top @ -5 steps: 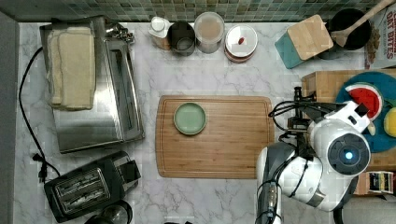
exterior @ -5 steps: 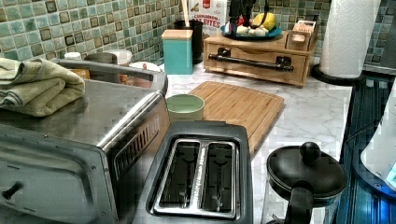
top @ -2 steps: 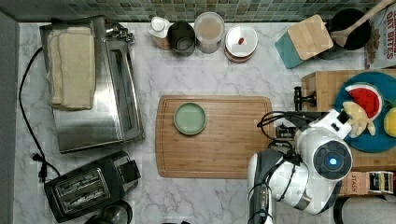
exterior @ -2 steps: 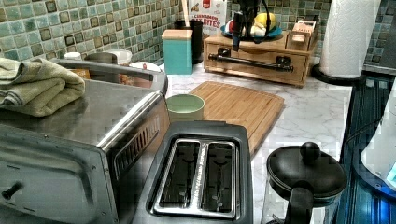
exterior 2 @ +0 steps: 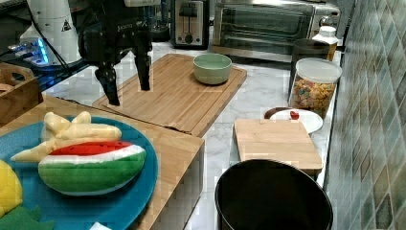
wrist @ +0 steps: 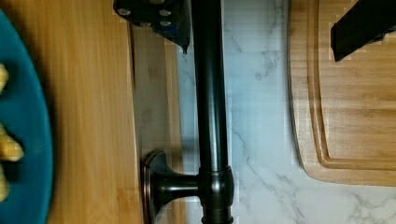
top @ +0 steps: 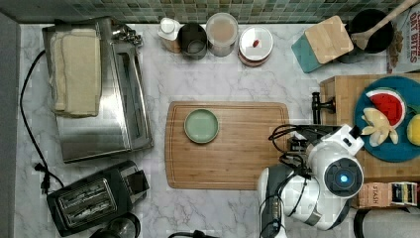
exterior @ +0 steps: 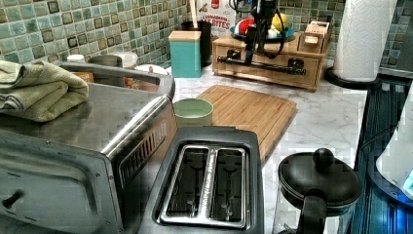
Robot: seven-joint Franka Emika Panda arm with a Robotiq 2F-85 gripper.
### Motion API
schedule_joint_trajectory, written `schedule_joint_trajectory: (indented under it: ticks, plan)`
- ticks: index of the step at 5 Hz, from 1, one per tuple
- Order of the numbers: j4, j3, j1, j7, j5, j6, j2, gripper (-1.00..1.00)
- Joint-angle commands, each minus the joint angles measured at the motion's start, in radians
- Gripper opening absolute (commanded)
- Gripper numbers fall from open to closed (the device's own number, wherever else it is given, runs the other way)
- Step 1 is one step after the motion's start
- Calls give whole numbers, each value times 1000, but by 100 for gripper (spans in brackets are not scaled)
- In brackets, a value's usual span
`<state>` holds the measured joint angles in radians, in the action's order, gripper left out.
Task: Open the drawer.
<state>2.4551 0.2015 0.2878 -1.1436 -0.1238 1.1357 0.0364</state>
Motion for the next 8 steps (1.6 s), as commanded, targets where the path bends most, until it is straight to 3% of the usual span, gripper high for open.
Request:
schedule_joint_trajectory:
  ticks: [1,2,3,4,5,6,7,8]
  plan:
    - [-39,29,21,-84,24,107,148,100]
    - [-51,-3,39,-153,107,151,197,100]
    - [-61,7,1,-63,73,91,210,100]
    - [-108,-20,11,-116,113,48,254,100]
    - [-85,-49,7,-102,146,57,221,100]
    - [-76,-51,-41,-38,133,-55,168,100]
    - [-50,-133,-17,-128,267,-83,143,100]
    - [-35,-199,-31,-136,384,-109,144,100]
